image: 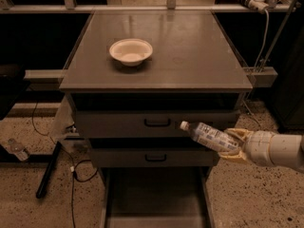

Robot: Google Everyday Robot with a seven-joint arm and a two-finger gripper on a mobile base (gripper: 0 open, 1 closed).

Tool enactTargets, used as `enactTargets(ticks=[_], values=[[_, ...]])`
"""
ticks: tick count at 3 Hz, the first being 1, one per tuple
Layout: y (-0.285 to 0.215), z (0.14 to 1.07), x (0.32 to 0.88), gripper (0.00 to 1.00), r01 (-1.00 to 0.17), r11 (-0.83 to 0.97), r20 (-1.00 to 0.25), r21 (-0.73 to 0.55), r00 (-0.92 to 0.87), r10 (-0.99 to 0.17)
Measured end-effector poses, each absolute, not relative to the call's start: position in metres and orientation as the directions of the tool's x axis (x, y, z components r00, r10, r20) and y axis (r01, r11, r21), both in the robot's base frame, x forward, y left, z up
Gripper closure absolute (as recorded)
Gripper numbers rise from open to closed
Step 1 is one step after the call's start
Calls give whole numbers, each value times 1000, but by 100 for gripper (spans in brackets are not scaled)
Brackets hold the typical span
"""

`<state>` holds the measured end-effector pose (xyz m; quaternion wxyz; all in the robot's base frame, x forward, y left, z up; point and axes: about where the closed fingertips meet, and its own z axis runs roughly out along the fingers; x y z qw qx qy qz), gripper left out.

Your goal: Place blue plastic bottle into bottom drawer

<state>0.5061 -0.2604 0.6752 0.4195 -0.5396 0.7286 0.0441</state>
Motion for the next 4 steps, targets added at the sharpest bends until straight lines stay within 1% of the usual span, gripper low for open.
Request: enactTargets(ticks=[1,2,3,4], values=[[-260,675,506,100,-823,414,-659,-388,-66,-749],[-247,633,503,100,-859,380,-655,-343,-71,-752],[-232,551,482,100,-896,361,-657,-257,-112,-745],[-221,472,470,100,-916,330,-641,-228,-114,-759]])
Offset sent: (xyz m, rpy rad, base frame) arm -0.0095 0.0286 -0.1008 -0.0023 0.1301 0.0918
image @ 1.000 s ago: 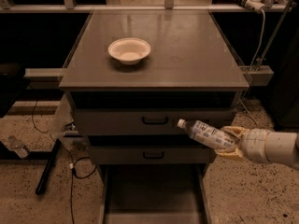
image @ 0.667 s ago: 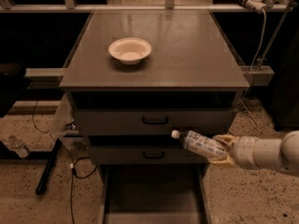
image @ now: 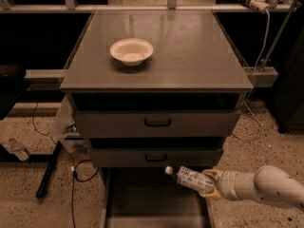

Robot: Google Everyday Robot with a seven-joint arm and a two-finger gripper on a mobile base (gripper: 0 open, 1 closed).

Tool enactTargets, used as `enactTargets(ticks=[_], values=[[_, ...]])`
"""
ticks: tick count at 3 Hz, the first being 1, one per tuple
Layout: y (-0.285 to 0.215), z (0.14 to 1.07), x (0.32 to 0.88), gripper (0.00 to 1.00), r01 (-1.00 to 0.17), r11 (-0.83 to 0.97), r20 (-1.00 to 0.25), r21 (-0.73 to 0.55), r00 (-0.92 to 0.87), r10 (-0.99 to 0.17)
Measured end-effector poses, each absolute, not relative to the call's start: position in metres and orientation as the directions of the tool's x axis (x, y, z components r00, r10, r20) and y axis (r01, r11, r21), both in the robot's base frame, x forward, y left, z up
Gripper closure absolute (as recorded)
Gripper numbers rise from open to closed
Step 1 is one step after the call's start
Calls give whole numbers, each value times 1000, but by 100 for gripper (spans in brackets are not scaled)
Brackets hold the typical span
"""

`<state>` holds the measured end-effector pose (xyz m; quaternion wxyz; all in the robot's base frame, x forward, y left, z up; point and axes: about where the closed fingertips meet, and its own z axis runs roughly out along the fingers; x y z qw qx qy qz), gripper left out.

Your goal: Place blue plastic bottle into bottom drawer

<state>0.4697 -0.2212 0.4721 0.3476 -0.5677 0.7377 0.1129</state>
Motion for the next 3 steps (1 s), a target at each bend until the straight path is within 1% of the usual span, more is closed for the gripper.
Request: enactTargets(ticks=[1,3], values=[[-224,403,468,100,-920,322,-616,-222,-124,-778],[-219,395,470,100,-927,315,-621,-205,-126,-774]])
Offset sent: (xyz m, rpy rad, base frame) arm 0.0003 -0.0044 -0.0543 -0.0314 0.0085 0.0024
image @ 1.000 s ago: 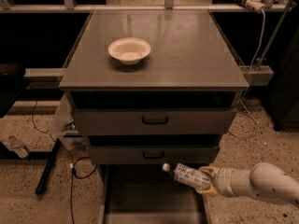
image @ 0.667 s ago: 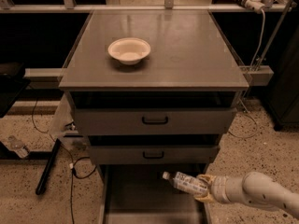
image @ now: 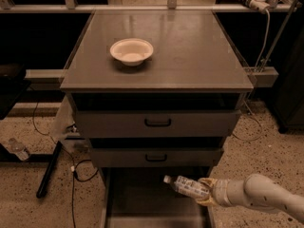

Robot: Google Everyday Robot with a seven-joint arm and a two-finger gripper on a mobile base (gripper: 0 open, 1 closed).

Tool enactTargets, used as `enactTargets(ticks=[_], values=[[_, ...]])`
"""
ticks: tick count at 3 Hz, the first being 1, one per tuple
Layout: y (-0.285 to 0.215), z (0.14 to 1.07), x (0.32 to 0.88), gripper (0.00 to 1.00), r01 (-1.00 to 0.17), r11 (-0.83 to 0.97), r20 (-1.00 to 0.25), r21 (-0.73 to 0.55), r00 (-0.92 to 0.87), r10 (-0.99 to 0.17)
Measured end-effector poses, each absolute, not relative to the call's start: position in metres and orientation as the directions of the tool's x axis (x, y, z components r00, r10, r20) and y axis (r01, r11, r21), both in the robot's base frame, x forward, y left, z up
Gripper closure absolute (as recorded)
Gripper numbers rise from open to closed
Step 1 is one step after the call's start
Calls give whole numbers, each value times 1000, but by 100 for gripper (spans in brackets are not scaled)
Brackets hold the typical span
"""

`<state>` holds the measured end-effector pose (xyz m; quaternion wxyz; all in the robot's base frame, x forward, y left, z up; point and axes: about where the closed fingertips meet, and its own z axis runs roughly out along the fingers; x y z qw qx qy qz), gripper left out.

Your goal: Place blue plastic bottle into bottom drawer

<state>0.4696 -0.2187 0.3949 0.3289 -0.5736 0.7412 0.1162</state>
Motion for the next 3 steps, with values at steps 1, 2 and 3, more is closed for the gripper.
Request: enactTargets(ticks=[1,2,3], values=[[-211,349,484,100,-936,309,-602,-172,-148,-785],[-191,285,499,100,-949,271,-585,-162,-129,-801],[-176,229,508,100,-955,249,-596,-161,-107,-796]])
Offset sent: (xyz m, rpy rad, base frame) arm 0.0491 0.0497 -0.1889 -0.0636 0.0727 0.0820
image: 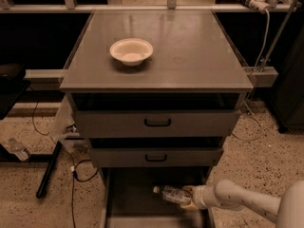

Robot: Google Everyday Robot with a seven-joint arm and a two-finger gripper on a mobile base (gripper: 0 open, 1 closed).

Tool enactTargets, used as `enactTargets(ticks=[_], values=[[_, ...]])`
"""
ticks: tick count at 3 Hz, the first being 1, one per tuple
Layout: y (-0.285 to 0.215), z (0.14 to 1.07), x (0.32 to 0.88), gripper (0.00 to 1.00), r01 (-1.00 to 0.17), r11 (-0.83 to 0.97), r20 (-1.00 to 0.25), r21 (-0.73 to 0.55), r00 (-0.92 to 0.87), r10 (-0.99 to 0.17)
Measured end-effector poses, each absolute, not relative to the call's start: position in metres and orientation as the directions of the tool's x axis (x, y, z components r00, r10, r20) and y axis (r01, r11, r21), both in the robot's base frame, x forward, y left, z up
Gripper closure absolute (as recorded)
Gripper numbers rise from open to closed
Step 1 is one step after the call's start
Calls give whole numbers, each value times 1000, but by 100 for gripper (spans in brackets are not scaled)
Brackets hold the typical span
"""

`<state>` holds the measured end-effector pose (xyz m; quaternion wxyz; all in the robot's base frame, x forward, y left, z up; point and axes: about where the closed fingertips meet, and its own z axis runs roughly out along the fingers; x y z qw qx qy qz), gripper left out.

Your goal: Place blue plastic bottle into bottom drawer

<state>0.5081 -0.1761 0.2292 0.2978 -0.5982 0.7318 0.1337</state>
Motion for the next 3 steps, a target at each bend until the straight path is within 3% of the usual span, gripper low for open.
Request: enactTargets(ticks=[2,3], values=[[-168,151,538,100,-937,304,-638,-170,-131,-759],[-176,149,547,82,-930,320,-634,-183,-137,-761]])
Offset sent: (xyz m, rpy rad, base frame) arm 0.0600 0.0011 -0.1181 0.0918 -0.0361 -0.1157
